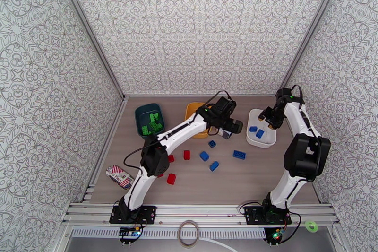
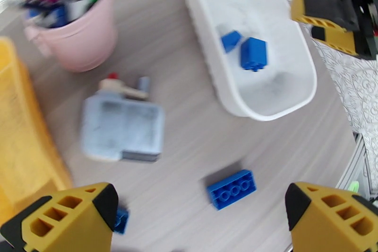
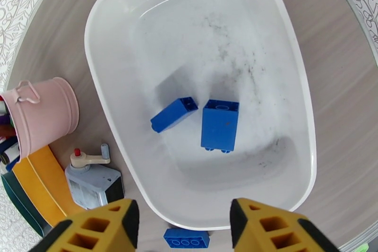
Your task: Sort the legos into containers by color
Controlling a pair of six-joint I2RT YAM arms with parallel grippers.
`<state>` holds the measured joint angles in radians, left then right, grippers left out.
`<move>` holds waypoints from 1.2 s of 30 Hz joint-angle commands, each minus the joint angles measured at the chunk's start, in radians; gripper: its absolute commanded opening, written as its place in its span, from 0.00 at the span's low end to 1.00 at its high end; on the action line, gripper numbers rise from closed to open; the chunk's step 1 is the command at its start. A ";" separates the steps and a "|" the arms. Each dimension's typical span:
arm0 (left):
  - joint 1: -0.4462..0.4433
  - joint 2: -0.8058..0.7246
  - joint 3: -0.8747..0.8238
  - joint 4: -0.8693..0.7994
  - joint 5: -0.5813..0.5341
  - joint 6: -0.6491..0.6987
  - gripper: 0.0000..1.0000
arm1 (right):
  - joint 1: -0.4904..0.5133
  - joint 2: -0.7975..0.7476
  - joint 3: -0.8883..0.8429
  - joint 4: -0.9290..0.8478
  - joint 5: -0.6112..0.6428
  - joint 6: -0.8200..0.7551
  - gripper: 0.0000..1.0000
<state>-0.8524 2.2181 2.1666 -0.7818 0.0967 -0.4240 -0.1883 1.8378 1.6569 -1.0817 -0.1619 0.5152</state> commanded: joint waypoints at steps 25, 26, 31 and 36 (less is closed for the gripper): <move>0.170 -0.763 -1.021 0.133 -0.253 -0.326 0.99 | 0.848 -0.293 -0.625 0.209 -0.110 0.113 0.78; 0.169 -0.778 -1.038 0.131 -0.255 -0.336 0.99 | 0.873 -0.283 -0.637 0.225 -0.116 0.129 0.78; 0.158 -0.816 -1.081 0.112 -0.270 -0.365 0.99 | 0.951 -0.211 -0.640 0.285 -0.133 0.178 0.76; 0.149 -0.829 -1.083 0.087 -0.285 -0.366 0.99 | 0.967 -0.131 -0.596 0.268 -0.093 0.211 0.76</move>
<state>-0.6960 1.4170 1.0954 -0.6704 -0.1593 -0.7673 0.7731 1.6745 1.0260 -0.8211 -0.2737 0.6800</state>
